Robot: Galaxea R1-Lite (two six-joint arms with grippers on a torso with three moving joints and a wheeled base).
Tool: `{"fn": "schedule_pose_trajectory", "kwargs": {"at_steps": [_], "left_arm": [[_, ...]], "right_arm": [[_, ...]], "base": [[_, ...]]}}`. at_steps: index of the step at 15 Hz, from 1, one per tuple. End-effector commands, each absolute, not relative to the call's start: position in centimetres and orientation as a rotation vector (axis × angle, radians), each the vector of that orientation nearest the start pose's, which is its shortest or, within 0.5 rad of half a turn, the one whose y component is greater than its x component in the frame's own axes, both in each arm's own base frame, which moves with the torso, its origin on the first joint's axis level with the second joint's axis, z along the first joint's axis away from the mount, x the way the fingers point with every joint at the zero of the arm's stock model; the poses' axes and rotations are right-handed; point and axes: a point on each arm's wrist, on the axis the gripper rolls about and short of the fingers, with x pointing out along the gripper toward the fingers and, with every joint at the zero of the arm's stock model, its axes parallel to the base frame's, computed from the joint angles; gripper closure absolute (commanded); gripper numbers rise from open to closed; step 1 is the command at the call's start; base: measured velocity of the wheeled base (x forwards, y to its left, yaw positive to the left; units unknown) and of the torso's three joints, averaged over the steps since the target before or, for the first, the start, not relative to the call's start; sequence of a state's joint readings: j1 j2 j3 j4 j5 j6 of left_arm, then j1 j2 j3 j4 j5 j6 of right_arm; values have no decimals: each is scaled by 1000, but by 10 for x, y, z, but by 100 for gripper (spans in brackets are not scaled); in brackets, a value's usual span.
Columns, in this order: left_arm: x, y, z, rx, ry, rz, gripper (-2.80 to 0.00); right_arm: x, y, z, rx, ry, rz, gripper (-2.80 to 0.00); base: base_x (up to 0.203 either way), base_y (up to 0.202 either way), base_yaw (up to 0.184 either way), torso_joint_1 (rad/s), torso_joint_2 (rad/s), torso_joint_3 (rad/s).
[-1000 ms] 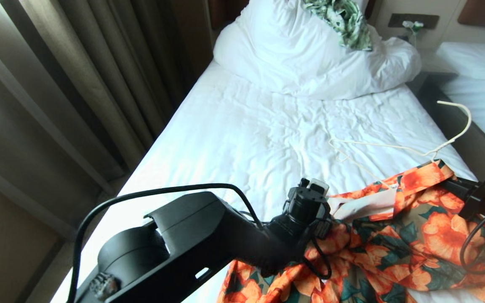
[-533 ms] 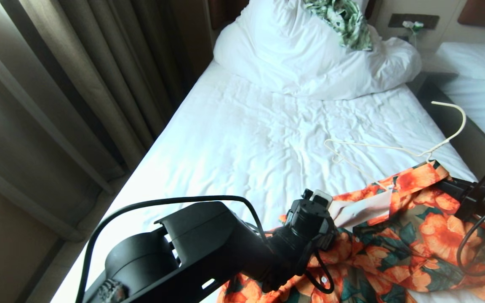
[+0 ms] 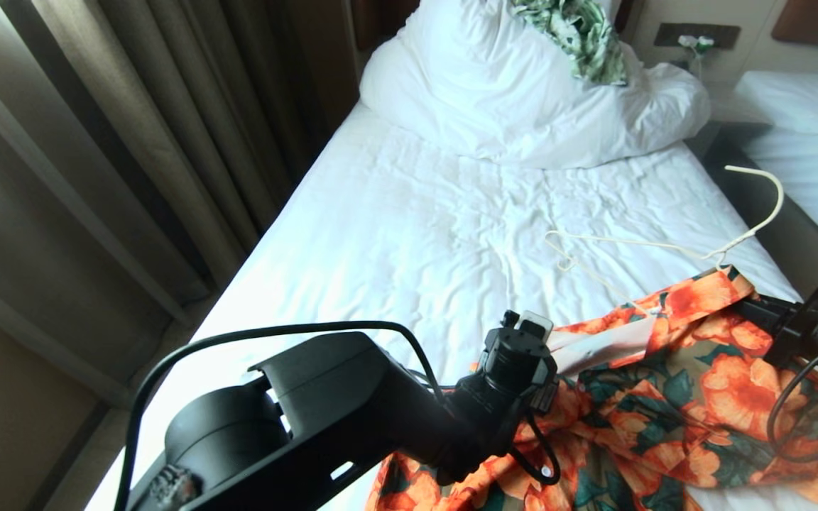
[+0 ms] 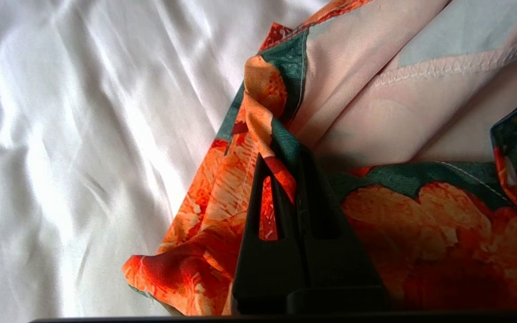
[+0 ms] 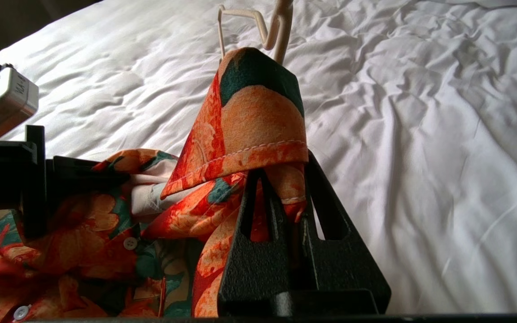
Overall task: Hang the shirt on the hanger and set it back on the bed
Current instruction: Hook the other side of the shirt onto the hanger
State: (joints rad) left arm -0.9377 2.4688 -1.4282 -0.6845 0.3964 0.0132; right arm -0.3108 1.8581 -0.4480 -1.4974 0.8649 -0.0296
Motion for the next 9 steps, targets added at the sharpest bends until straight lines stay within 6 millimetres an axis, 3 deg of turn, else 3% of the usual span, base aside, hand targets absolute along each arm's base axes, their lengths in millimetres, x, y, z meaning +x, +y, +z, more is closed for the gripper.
{"fn": "schedule_pose_trajectory", "kwargs": {"at_steps": [1, 6, 9], "left_arm": [[291, -379, 62, 196, 249, -532, 0], [270, -356, 117, 76, 220, -536, 0], [252, -347, 122, 61, 246, -552, 0]], "right_arm": [[275, -70, 142, -96, -109, 560, 0], [273, -56, 176, -31, -189, 588, 0], [264, -41, 202, -3, -250, 645, 0]], "base": [[0, 0, 0, 0, 0, 0], [0, 0, 0, 0, 0, 0], [0, 0, 0, 0, 0, 0]]}}
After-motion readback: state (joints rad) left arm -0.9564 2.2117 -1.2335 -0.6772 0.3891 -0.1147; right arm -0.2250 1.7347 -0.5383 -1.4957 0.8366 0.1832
